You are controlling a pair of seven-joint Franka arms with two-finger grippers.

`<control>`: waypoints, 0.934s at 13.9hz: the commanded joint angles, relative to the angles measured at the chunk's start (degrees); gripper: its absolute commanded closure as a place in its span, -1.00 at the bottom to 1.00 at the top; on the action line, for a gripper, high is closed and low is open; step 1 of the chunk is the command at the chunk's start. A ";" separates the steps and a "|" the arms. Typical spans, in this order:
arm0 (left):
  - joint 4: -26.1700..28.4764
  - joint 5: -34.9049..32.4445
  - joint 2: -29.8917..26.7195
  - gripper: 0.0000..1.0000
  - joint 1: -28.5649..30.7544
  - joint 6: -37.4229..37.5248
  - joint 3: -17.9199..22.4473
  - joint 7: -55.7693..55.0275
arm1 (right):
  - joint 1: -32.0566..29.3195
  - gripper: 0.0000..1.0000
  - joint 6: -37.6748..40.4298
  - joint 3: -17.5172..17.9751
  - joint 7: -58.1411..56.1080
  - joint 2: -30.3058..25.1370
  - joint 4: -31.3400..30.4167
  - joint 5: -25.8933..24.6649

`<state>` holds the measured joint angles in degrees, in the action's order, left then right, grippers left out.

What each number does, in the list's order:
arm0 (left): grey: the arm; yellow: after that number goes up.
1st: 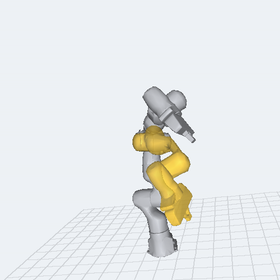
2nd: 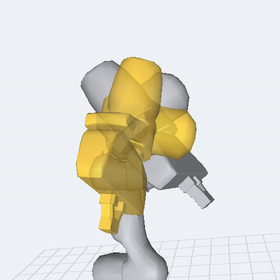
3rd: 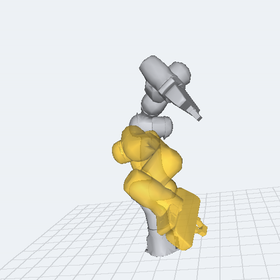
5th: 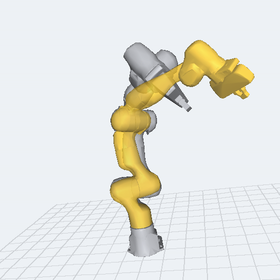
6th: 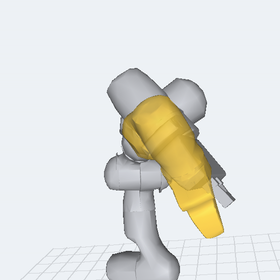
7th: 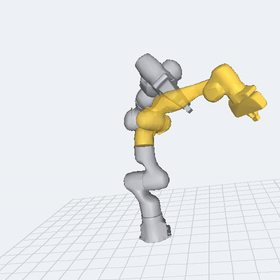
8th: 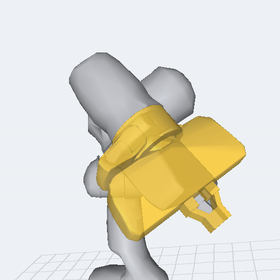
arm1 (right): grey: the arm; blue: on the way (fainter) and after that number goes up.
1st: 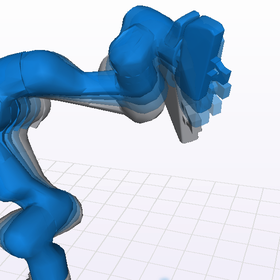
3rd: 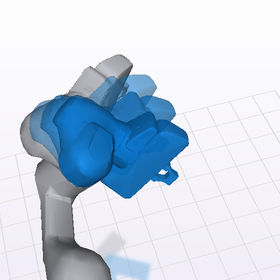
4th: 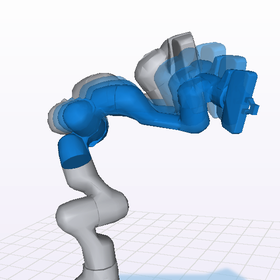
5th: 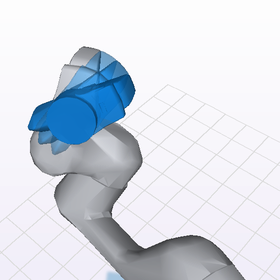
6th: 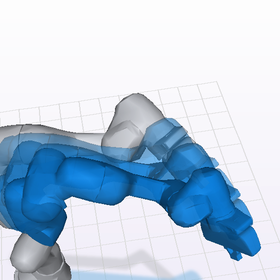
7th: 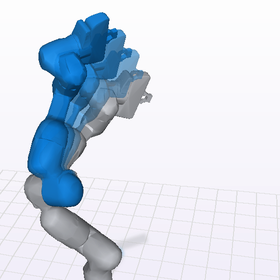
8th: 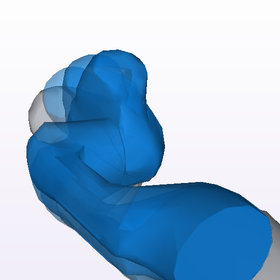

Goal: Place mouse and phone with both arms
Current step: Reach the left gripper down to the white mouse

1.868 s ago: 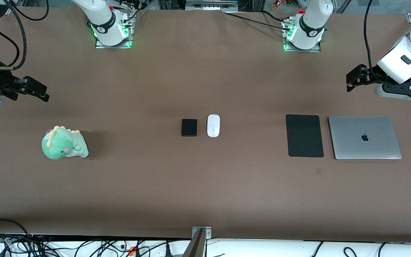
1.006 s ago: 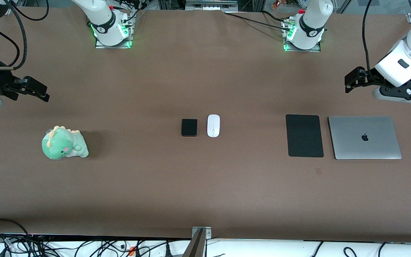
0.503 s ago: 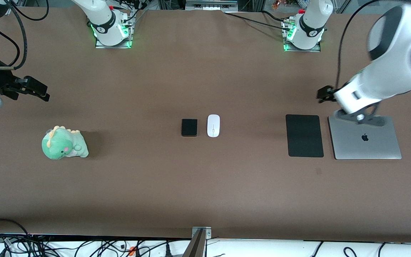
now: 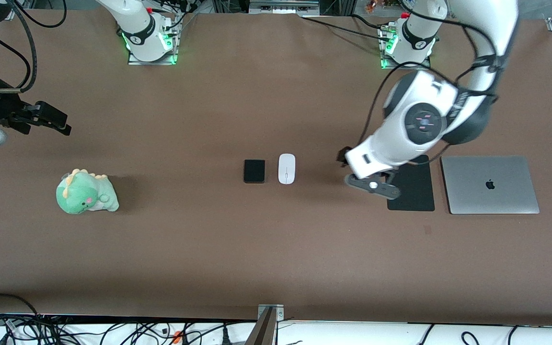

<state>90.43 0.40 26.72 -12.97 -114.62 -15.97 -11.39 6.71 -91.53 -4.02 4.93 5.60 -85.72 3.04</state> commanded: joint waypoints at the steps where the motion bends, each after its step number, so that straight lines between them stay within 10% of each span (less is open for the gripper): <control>1: -1.66 0.13 5.34 -1.00 -5.73 -8.21 0.59 -8.25 | -0.20 -1.00 0.74 0.15 -0.27 0.11 0.29 1.09; 13: 0.98 -13.40 19.33 -1.00 -16.38 -28.82 1.47 -34.74 | 4.10 -1.00 5.14 0.50 -0.35 4.24 0.29 -1.46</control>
<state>91.19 -10.29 45.70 -28.22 -142.60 -15.42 -43.25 10.76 -88.01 -3.62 4.84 9.18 -86.21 2.37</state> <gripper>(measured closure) 0.000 0.000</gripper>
